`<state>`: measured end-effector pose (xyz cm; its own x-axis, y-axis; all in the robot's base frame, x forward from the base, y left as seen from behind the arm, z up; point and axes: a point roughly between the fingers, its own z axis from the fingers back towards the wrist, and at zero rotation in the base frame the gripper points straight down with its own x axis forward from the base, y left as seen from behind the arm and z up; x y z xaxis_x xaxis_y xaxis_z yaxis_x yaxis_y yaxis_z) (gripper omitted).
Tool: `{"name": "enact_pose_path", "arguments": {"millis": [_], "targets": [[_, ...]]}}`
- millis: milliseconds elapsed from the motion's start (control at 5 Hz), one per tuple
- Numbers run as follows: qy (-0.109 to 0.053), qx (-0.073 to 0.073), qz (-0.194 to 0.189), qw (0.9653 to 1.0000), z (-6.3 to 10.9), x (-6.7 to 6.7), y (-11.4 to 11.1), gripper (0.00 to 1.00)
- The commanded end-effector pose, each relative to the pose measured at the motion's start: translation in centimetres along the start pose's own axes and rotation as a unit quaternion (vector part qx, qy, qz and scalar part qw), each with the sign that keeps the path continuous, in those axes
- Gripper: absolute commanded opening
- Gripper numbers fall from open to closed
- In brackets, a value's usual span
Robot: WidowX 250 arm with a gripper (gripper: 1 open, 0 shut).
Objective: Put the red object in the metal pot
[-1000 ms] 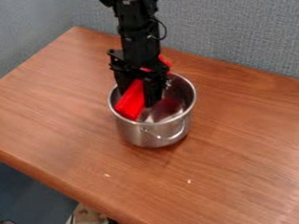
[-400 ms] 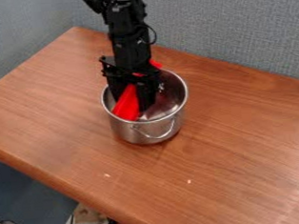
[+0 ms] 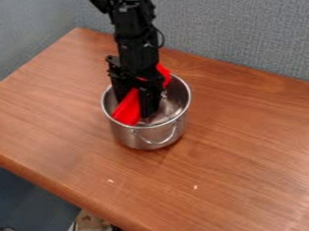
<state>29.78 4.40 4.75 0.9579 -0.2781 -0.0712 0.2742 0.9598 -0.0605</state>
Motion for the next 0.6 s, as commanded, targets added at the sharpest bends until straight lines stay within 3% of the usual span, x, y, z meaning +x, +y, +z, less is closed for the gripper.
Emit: {"name": "enact_pose_path", "arguments": {"millis": [0,400], "targets": [[-0.044,0.007,-0.008,0.9990,2.4,0.8,-1.2,0.00],[-0.078,-0.015,-0.018,0.9967,3.5,1.4,-4.2,0.00]]}}
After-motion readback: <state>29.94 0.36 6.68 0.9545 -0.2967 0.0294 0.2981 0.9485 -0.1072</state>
